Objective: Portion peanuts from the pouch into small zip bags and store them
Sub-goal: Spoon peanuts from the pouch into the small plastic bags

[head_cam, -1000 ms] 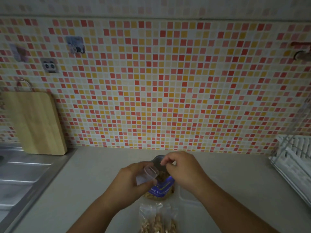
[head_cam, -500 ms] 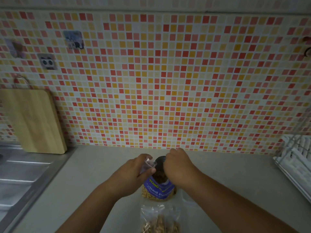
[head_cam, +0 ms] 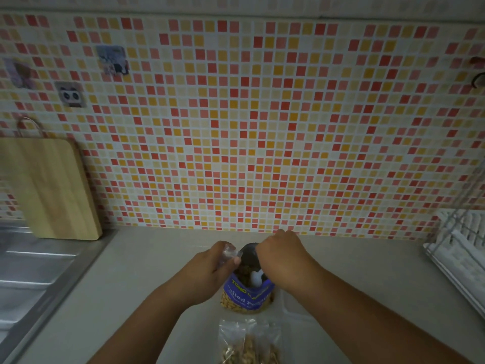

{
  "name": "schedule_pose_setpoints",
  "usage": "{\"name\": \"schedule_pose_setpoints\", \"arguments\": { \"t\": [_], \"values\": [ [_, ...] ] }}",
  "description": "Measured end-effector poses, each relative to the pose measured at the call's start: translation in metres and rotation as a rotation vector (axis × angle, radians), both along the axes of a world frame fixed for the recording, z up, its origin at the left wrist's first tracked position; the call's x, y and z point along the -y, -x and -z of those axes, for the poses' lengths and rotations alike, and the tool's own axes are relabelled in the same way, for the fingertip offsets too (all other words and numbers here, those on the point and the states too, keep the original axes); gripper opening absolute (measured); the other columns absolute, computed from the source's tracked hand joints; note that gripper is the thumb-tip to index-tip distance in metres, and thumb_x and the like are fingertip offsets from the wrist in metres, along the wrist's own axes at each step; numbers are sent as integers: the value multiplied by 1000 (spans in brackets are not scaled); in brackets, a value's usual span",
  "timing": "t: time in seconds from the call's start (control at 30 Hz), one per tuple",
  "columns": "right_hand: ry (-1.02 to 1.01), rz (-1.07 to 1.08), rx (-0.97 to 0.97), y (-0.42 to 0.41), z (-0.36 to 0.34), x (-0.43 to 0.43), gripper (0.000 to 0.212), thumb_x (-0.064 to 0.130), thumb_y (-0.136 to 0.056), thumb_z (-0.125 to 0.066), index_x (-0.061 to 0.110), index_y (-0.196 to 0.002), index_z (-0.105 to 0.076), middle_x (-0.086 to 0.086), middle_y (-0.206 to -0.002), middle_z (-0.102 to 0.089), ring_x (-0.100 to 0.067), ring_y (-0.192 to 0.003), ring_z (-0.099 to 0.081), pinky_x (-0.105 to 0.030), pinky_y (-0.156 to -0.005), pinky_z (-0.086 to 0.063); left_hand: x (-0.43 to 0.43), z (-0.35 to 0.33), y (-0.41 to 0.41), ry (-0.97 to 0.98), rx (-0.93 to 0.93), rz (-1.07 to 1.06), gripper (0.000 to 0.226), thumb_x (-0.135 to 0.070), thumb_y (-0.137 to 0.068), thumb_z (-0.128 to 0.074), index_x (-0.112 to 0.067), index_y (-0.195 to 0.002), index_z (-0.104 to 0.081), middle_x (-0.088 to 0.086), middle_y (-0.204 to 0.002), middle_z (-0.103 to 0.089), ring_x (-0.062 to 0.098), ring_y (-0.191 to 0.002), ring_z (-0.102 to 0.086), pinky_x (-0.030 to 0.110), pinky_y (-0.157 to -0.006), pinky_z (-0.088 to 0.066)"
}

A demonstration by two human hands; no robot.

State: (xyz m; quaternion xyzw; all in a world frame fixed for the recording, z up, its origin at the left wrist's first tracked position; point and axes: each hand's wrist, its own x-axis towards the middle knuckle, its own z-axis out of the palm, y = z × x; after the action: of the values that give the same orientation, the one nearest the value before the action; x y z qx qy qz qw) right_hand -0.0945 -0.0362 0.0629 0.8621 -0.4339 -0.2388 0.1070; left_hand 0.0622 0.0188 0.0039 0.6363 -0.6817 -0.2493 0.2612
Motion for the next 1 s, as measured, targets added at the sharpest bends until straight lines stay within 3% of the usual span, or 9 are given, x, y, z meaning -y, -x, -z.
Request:
{"name": "schedule_pose_setpoints", "arguments": {
  "t": [0.17,0.33,0.4,0.47,0.6,0.7,0.83,1.0],
  "values": [
    [-57,4,63,1,6,2,36,26,-91,-55,13,-124,-55,-8,-117,-59,-27,-107,-54,-32,-81,-38,2,0,-1,-24,-29,-5,35,-54,-92,-34,-31,-116,-45,-9,-102,-61,6,-87,-59,15,-69,-44],
    [-106,98,38,-6,0,6,42,30,-89,-57,6,-124,-55,-10,-112,-60,-28,-113,-56,-33,-91,-41,2,0,-2,-21,-28,-24,38,-55,-91,-34,-30,-117,-45,-7,-103,-62,7,-87,-59,18,-69,-44],
    [-103,112,-2,-10,6,8,41,33,-90,-56,9,-124,-55,-8,-96,-57,-25,-113,-56,-30,-83,-39,2,1,-2,-21,-29,-33,39,-55,-92,-34,-29,-119,-46,-4,-106,-64,8,-88,-59,19,-70,-45],
    [-114,159,-47,-16,18,11,44,35,-89,-57,15,-128,-52,-5,-109,-58,-22,-111,-57,-29,-76,-36,3,2,-2,-22,-36,-40,40,-53,-92,-35,-28,-121,-46,-1,-110,-65,9,-90,-59,17,-69,-44],
    [-187,290,-39,-25,42,16,48,32,-91,-53,17,-136,-44,-2,-130,-53,-21,-117,-54,-28,-88,-42,4,0,-1,-16,-68,-38,39,-50,-93,-36,-26,-122,-48,-1,-109,-66,9,-92,-59,15,-70,-44],
    [-158,317,7,-28,53,14,44,30,-93,-48,15,-134,-47,-3,-130,-55,-21,-118,-54,-29,-94,-43,4,-1,1,-9,-80,-29,36,-48,-94,-37,-26,-119,-49,-5,-102,-65,5,-87,-60,13,-70,-44],
    [-131,364,134,-28,55,11,52,42,-89,-54,19,-134,-46,-5,-133,-52,-22,-123,-48,-31,-104,-34,6,-1,2,3,-95,-28,33,-47,-94,-38,-26,-115,-51,-5,-99,-66,3,-85,-60,12,-69,-44],
    [-173,518,372,-17,57,19,70,55,-76,-66,18,-133,-48,-3,-125,-59,-24,-117,-53,-33,-99,-34,7,1,-2,3,-90,-27,33,-48,-93,-37,-28,-115,-51,-1,-101,-68,7,-89,-62,25,-79,-51]
  ]
}}
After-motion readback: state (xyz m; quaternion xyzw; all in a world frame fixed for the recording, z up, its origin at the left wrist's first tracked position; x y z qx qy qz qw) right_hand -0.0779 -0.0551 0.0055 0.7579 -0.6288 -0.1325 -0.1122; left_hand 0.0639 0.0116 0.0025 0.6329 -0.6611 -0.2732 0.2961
